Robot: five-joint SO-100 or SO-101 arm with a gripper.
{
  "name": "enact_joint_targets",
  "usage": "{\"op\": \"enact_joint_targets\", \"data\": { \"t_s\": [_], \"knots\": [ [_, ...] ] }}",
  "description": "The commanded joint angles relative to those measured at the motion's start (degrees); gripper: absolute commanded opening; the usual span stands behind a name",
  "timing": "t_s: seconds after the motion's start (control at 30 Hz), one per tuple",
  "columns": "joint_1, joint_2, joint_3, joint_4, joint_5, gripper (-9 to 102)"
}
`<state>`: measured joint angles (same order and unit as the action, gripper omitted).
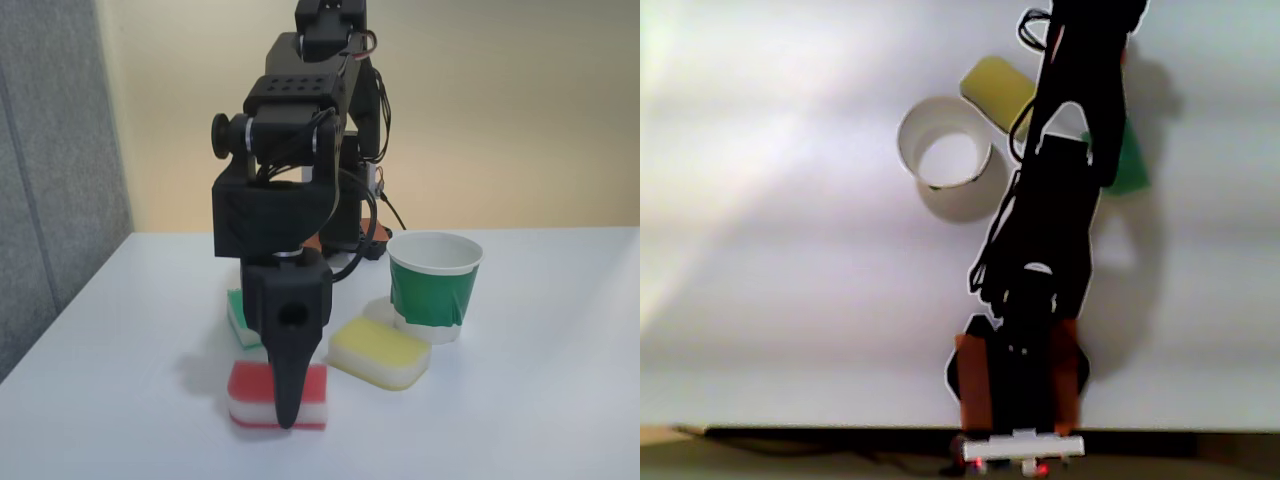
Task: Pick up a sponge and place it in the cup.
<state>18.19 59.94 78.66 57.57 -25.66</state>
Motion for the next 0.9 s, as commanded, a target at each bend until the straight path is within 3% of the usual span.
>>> {"op": "enact_joint_targets", "data": {
  "t_s": [0.0, 0.1, 0.4, 0.87],
  "knots": [
    [0.26, 3.16, 1.23, -0.18, 0.0, 11],
    [0.53, 3.52, 1.49, -0.26, -1.05, 0],
    [0.62, 7.03, 0.88, 0.79, -2.72, 0],
    [-0.88, 32.17, 5.54, 7.56, 1.58, 0]
  ]
}}
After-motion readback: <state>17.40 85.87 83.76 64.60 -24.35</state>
